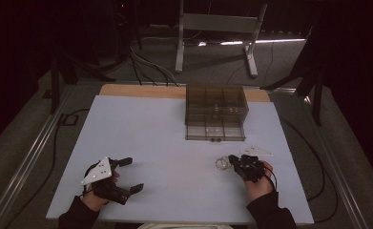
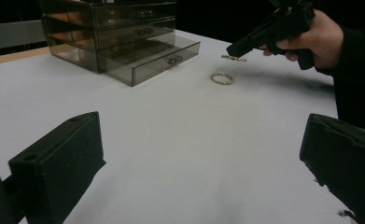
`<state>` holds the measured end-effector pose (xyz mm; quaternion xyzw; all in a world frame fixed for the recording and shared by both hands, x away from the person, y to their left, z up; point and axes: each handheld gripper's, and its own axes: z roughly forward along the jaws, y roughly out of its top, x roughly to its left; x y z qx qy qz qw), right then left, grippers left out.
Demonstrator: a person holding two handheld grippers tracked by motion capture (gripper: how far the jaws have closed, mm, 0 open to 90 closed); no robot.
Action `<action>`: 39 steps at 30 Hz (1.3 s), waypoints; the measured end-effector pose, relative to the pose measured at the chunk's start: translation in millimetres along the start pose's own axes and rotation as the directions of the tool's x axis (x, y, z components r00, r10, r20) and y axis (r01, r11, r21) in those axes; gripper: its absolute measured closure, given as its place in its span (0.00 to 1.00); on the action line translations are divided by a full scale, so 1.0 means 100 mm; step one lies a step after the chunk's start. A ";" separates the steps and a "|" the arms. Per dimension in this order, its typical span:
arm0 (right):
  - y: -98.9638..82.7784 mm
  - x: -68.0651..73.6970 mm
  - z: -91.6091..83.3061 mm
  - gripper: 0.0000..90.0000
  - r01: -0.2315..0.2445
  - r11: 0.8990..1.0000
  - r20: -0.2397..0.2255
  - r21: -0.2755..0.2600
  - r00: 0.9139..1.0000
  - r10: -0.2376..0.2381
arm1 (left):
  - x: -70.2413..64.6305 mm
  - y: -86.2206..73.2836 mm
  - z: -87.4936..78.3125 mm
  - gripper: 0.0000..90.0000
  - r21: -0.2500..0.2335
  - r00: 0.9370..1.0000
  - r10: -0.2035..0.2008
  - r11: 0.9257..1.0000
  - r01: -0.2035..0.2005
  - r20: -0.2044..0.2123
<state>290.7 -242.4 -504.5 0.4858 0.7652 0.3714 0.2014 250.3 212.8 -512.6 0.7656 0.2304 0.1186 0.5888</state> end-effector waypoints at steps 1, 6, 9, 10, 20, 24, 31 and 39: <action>0.01 0.01 -0.01 0.97 0.007 1.000 0.001 -0.002 1.000 -0.007 | 0.00 0.00 0.00 0.01 0.003 1.000 0.003 1.000 -0.003 -0.001; 0.08 0.05 -0.03 0.97 0.028 0.999 -0.009 -0.018 1.000 -0.029 | 0.01 0.00 -0.03 0.01 -0.008 1.000 -0.004 1.000 0.004 -0.008; 0.13 0.06 -0.03 0.97 0.049 0.999 -0.009 -0.020 0.999 -0.049 | 0.01 -0.01 -0.04 0.01 -0.003 1.000 -0.007 1.000 0.007 -0.016; 0.15 0.07 -0.03 0.97 0.055 0.998 -0.011 -0.020 0.998 -0.055 | 0.01 -0.02 -0.04 0.01 0.001 1.000 -0.009 1.000 0.009 -0.016; 0.30 0.08 0.02 0.96 0.090 0.996 -0.025 -0.016 0.996 -0.091 | -0.01 -0.02 -0.05 0.01 0.010 1.000 -0.010 1.000 0.010 -0.020; 0.37 0.10 0.04 0.96 0.107 0.994 -0.026 -0.019 0.994 -0.107 | -0.01 -0.03 -0.04 0.01 0.016 1.000 -0.007 1.000 0.007 -0.019; 0.53 0.14 0.04 0.96 0.135 0.990 -0.023 -0.042 0.990 -0.136 | -0.01 -0.02 -0.03 0.01 0.015 1.000 -0.007 1.000 0.007 -0.016; 0.72 0.17 0.09 0.96 0.149 0.988 -0.030 -0.046 0.988 -0.151 | -0.01 -0.02 -0.03 0.01 0.011 1.000 -0.006 1.000 0.006 -0.018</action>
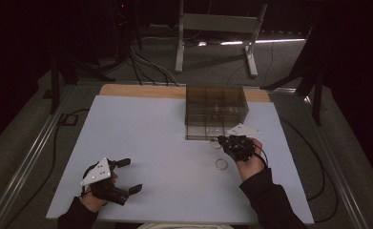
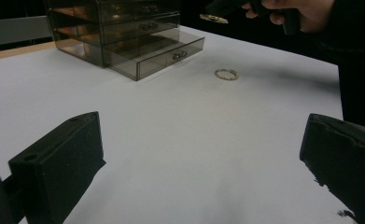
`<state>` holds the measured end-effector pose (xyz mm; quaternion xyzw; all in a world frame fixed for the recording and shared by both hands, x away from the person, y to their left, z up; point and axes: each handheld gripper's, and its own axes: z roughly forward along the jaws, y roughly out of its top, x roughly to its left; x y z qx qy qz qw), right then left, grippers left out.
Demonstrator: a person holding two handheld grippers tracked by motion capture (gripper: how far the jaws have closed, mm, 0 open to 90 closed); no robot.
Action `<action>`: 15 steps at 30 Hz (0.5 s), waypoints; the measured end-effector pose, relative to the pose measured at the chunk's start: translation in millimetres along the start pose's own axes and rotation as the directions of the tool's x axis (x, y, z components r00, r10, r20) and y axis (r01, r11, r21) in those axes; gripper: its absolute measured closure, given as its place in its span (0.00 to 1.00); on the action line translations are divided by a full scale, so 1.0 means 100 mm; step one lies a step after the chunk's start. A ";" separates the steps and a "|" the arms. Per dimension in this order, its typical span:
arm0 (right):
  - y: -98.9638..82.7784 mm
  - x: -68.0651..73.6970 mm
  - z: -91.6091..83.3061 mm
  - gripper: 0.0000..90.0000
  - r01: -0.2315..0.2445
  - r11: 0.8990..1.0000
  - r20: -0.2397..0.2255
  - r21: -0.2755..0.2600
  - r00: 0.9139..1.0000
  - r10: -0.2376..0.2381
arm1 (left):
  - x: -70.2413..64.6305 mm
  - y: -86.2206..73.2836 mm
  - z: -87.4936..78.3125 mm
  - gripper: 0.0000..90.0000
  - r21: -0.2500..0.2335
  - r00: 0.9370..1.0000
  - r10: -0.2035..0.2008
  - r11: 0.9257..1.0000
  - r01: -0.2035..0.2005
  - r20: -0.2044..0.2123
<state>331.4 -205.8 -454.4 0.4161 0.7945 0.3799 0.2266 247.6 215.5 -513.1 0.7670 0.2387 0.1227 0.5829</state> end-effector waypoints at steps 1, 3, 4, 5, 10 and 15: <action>0.02 0.00 0.01 0.96 0.001 1.000 -0.003 0.000 1.000 -0.001 | 0.00 0.00 0.00 0.01 0.001 1.000 0.000 1.000 0.000 -0.001; 0.07 0.00 0.04 0.96 0.004 1.000 -0.004 -0.001 1.000 -0.004 | 0.00 0.00 0.00 0.01 0.001 1.000 -0.001 1.000 0.001 -0.001; 0.09 0.00 0.05 0.96 0.003 1.000 -0.006 -0.002 1.000 -0.003 | 0.00 0.00 0.00 0.01 0.000 1.000 -0.002 1.000 0.002 -0.002; 0.12 0.00 0.07 0.96 0.005 1.000 -0.007 -0.002 1.000 -0.005 | 0.00 0.00 0.00 0.01 0.001 1.000 -0.002 1.000 0.002 -0.003; 0.24 0.00 0.15 0.96 0.006 1.000 -0.012 -0.004 1.000 -0.006 | 0.01 0.00 -0.01 0.01 0.001 1.000 -0.005 1.000 0.005 -0.005; 0.33 0.01 0.22 0.96 0.011 1.000 -0.009 -0.003 1.000 -0.011 | 0.01 0.00 -0.01 0.01 0.000 1.000 -0.008 1.000 0.008 -0.007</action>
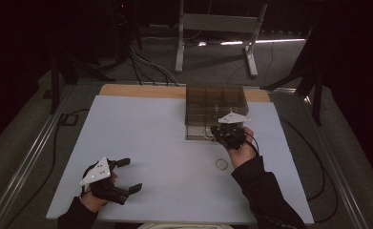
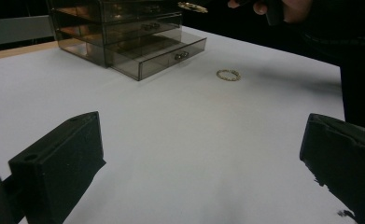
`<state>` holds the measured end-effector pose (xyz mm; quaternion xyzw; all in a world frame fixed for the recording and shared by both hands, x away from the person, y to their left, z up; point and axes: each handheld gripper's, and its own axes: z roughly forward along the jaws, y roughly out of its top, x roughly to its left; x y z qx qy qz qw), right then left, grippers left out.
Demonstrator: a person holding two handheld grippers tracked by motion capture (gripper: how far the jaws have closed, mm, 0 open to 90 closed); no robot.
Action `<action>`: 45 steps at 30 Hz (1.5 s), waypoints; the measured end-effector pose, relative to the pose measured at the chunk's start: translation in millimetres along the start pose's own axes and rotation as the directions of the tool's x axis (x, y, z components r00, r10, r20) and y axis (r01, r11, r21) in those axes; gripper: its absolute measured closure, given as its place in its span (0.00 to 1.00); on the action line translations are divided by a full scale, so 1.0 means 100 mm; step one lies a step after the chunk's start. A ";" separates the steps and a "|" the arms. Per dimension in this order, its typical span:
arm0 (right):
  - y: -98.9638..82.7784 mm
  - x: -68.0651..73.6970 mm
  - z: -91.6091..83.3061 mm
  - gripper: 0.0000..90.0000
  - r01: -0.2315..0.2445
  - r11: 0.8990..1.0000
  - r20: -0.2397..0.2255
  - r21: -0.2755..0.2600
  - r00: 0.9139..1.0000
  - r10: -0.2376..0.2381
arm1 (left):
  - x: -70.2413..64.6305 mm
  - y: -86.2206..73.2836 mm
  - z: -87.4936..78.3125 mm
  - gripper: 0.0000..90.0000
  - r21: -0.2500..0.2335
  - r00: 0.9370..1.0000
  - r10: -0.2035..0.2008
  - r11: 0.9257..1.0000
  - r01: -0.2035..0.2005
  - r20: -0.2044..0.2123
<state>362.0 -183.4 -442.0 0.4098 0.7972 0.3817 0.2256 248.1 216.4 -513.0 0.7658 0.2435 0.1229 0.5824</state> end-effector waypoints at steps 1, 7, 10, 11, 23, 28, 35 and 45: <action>0.02 0.00 0.02 0.96 0.000 1.000 0.001 -0.001 1.000 0.000 | 0.00 0.00 0.00 0.01 -0.001 1.000 0.001 1.000 -0.001 -0.001; 0.12 0.00 0.12 0.96 -0.003 1.000 -0.001 0.005 1.000 0.003 | 0.00 0.01 -0.01 0.01 -0.004 1.000 -0.005 1.000 0.005 -0.007; 0.15 0.00 0.15 0.96 -0.005 1.000 0.000 0.006 1.000 0.005 | 0.01 0.01 -0.01 0.01 -0.005 1.000 -0.009 1.000 0.009 -0.011; 0.19 0.00 0.18 0.96 -0.003 1.000 0.000 0.007 1.000 0.003 | 0.01 0.01 -0.01 0.01 -0.006 1.000 -0.010 1.000 0.010 -0.013; 0.31 0.02 0.41 0.96 -0.016 1.000 0.010 0.024 1.000 0.016 | 0.01 0.03 -0.01 0.01 -0.011 1.000 -0.013 1.000 0.013 -0.017; 0.32 0.01 0.53 0.96 -0.030 0.999 0.017 0.041 0.999 0.030 | 0.00 0.03 0.00 0.01 -0.006 1.000 -0.010 1.000 0.010 -0.016; 0.26 -0.03 0.78 0.90 -0.059 0.994 0.035 0.090 0.998 0.056 | 0.01 0.03 -0.01 0.01 -0.008 1.000 -0.012 1.000 0.012 -0.015; 0.25 -0.03 0.78 0.62 -0.084 0.993 -0.003 0.082 0.996 0.085 | 0.01 0.02 0.00 0.01 -0.005 1.000 -0.014 1.000 0.014 -0.016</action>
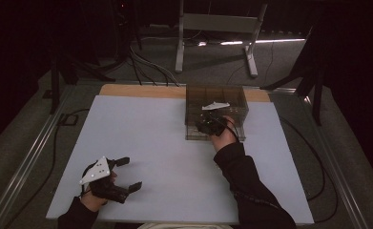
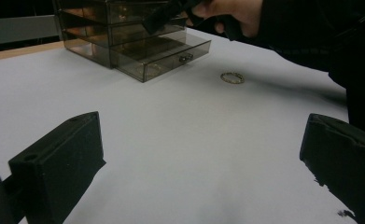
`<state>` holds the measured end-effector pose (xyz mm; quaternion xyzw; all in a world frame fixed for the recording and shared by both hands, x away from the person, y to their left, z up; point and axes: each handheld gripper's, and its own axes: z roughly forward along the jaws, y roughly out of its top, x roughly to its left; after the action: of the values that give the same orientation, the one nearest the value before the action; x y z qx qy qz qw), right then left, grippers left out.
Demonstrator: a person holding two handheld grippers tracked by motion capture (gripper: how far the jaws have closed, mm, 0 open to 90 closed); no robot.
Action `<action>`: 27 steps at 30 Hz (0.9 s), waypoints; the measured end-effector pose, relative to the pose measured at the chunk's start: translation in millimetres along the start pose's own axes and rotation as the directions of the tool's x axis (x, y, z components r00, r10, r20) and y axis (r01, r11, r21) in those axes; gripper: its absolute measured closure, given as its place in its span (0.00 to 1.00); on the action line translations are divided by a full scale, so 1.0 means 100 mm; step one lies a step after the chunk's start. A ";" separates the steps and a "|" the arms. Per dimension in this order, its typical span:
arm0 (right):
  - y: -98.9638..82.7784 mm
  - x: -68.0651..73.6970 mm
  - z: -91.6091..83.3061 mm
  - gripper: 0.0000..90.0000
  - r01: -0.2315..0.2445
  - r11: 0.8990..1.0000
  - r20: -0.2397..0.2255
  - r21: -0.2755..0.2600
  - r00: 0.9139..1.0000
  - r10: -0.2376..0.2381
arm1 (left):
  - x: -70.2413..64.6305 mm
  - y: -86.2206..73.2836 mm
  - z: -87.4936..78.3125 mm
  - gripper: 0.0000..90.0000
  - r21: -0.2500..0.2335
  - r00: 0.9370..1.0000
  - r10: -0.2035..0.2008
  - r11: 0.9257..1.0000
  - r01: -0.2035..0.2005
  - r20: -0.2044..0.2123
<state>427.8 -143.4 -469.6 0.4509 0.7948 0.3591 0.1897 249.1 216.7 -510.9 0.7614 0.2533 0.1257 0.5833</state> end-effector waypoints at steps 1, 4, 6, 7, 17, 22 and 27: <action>0.01 0.01 -0.03 0.60 0.000 1.000 -0.004 -0.008 1.000 0.000 | 0.00 0.00 0.00 0.01 -0.001 1.000 0.001 1.000 -0.001 0.000; 0.02 0.03 -0.10 0.50 0.001 1.000 -0.019 -0.027 1.000 -0.002 | -0.01 0.00 0.00 0.01 0.000 1.000 0.001 1.000 -0.001 0.001; 0.02 0.04 -0.15 0.43 0.009 0.999 -0.027 -0.034 1.000 -0.010 | 0.00 0.00 0.00 0.01 0.001 1.000 -0.001 1.000 0.001 0.002; 0.01 0.05 -0.17 0.41 0.008 0.999 -0.031 -0.034 0.999 -0.009 | 0.00 0.00 0.00 0.01 0.003 1.000 0.001 1.000 -0.001 0.002; -0.11 0.03 -0.37 0.16 0.014 1.000 -0.107 -0.018 0.994 -0.015 | 0.00 0.00 0.00 0.01 0.003 1.000 0.001 1.000 -0.001 0.004; -0.21 0.04 -0.45 0.16 0.031 0.999 -0.115 -0.019 0.993 -0.033 | 0.00 0.00 0.00 0.01 0.005 1.000 0.002 1.000 -0.002 0.005; -0.32 0.03 -0.56 0.16 0.029 0.999 -0.108 -0.028 0.994 -0.032 | 0.00 0.00 0.00 0.01 0.003 1.000 0.001 1.000 -0.001 0.005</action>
<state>372.6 -174.3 -455.8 0.4160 0.8060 0.3905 0.1575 248.7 216.7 -511.0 0.7629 0.2515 0.1237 0.5826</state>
